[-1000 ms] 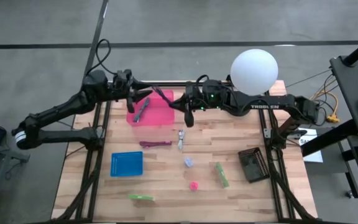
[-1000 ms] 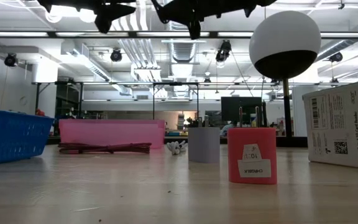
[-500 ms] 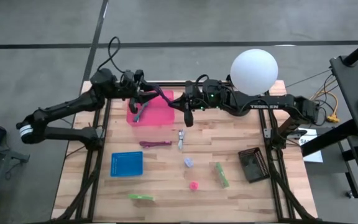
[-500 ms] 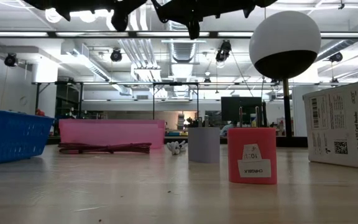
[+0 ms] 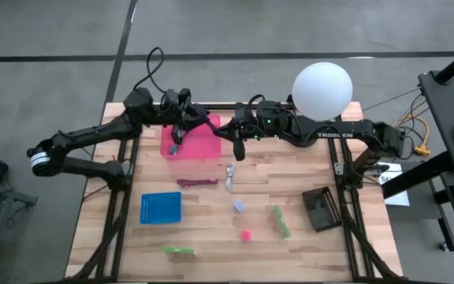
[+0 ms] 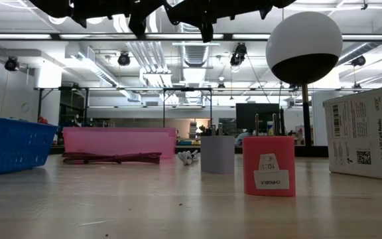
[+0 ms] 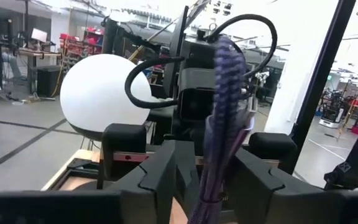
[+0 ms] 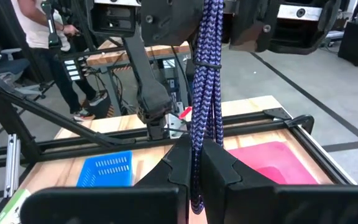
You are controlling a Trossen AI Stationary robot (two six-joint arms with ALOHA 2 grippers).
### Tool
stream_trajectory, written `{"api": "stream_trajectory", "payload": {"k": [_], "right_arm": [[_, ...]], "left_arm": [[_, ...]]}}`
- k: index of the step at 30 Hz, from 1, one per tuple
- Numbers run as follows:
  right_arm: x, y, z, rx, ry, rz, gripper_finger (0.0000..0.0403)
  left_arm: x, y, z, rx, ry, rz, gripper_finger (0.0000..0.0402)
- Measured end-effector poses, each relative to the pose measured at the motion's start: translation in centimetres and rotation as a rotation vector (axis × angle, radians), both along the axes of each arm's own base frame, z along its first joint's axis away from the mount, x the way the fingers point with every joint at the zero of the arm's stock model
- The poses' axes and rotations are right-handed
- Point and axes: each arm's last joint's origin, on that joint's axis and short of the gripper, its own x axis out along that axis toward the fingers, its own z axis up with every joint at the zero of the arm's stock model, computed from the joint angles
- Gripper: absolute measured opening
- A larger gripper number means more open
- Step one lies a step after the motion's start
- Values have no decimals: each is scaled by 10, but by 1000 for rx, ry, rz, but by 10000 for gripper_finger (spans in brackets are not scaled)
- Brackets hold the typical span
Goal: Pick and place items into bin
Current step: Put the purple charger cable into the pink bin
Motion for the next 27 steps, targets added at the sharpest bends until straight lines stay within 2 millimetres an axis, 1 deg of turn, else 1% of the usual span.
{"api": "stream_trajectory", "payload": {"k": [3,7,9,12,14,18,21,24,27], "right_arm": [[0,0,0,1,0,0,8],[0,0,0,1,0,0,8],[0,0,0,1,0,0,9],[0,0,0,1,2,0,15],[-1,0,0,3,12,1,27],[-5,2,-3,34,81,0,63],[-10,2,-9,84,172,-10,94],[-14,3,-19,141,269,-28,119],[-17,3,-25,185,346,-47,137]], "left_arm": [[0,0,1,5,-7,-1,74],[0,0,1,5,-6,-4,24],[0,0,1,4,-6,-5,12],[0,0,1,2,-7,3,13],[0,0,1,2,-9,6,13],[-1,0,1,0,-2,11,13],[-2,2,0,-5,5,28,12],[-3,6,-6,-44,59,89,12],[-3,10,-18,-109,167,184,12]]}}
